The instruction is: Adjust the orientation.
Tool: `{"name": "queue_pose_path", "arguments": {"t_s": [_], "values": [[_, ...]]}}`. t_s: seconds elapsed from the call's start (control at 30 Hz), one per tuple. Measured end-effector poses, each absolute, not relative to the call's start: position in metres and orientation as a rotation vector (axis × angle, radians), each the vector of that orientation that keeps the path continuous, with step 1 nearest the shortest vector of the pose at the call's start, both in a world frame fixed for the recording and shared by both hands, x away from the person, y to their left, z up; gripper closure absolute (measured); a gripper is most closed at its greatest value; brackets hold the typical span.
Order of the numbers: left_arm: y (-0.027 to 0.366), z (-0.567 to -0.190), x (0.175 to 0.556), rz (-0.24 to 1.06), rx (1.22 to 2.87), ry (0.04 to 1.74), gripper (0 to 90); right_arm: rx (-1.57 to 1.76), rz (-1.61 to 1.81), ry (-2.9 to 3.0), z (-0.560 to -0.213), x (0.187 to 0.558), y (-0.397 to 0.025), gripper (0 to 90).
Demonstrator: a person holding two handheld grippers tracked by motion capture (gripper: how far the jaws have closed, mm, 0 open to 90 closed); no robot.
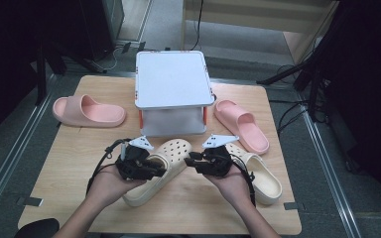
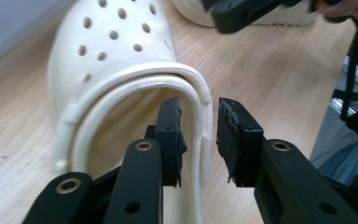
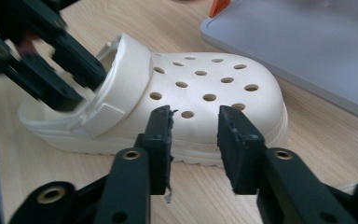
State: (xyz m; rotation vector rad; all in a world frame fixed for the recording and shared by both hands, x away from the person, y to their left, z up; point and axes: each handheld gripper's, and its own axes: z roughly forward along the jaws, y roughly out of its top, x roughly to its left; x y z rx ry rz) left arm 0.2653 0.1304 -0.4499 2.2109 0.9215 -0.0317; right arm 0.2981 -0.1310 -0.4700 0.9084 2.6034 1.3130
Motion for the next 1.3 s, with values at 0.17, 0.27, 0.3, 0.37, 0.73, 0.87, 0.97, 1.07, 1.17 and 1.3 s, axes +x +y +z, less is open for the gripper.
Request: {"name": "queue_pose_path", "arguments": {"t_s": [0.17, 0.27, 0.3, 0.37, 0.73, 0.87, 0.97, 1.07, 1.17, 1.3], "values": [[0.155, -0.441, 0.269, -0.019, 2.169, 0.944, 78.1, 0.936, 1.298, 2.630, -0.480, 0.295, -0.128, 77.6], [0.172, -0.441, 0.273, 0.014, 2.148, 0.972, 81.6, 0.926, 1.288, 2.646, -0.484, 0.292, -0.124, 81.4], [0.181, -0.444, 0.277, 0.024, 2.138, 1.013, 83.5, 0.913, 1.278, 2.658, -0.485, 0.290, -0.121, 83.1], [0.187, -0.448, 0.279, 0.028, 2.131, 1.039, 83.6, 0.913, 1.272, 2.664, -0.486, 0.290, -0.120, 83.6], [0.194, -0.487, 0.293, 0.020, 2.152, 1.144, 85.1, 0.877, 1.210, 2.723, -0.497, 0.292, -0.103, 83.8], [0.194, -0.489, 0.290, 0.016, 2.130, 1.159, 86.7, 0.877, 1.212, 2.728, -0.497, 0.295, -0.102, 84.8], [0.195, -0.493, 0.286, 0.001, 2.151, 1.164, 87.7, 0.871, 1.225, 2.724, -0.497, 0.298, -0.102, 85.0], [0.194, -0.493, 0.284, -0.013, 2.147, 1.159, 87.6, 0.885, 1.212, 2.715, -0.496, 0.300, -0.102, 85.0], [0.192, -0.493, 0.279, -0.009, 2.154, 1.150, 87.7, 0.897, 1.229, 2.712, -0.497, 0.304, -0.103, 85.0], [0.189, -0.492, 0.274, -0.026, 2.144, 1.134, 87.8, 0.907, 1.220, 2.700, -0.497, 0.309, -0.103, 84.7]]}}
